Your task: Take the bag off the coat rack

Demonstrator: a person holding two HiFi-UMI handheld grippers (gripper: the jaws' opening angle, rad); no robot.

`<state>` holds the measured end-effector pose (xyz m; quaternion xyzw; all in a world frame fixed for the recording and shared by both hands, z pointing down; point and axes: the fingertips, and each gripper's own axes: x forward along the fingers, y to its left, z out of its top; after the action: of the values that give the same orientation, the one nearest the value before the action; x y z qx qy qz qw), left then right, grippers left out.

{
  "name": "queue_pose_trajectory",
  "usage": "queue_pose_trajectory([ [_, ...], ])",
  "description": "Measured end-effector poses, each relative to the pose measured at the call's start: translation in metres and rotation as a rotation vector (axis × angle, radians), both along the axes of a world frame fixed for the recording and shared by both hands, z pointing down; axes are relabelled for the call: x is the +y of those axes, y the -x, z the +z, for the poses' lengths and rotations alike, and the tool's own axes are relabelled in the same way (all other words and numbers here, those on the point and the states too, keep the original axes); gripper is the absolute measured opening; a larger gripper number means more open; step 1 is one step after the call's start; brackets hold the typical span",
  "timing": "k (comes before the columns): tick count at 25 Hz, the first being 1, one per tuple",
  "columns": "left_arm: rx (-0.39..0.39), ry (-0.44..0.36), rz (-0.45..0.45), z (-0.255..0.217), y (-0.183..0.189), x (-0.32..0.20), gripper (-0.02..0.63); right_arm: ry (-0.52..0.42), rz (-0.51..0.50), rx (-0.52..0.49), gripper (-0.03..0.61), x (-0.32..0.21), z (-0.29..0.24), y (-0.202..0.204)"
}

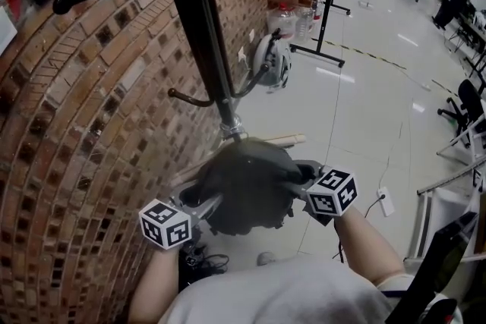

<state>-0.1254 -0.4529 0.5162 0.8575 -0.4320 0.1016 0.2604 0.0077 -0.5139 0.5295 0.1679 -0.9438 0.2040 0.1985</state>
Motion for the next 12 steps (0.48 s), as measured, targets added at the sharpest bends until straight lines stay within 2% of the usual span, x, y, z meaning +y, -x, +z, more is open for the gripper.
queue_pose_trajectory([
  [4,-0.002,-0.010,0.003,-0.013,-0.002,0.005,0.176,0.023,0.006,-0.020,0.152,0.010,-0.012,-0.003],
  [12,0.006,-0.050,0.024,-0.039,-0.011,0.034,0.170,0.001,0.022,-0.051,0.147,0.045,-0.041,-0.011],
])
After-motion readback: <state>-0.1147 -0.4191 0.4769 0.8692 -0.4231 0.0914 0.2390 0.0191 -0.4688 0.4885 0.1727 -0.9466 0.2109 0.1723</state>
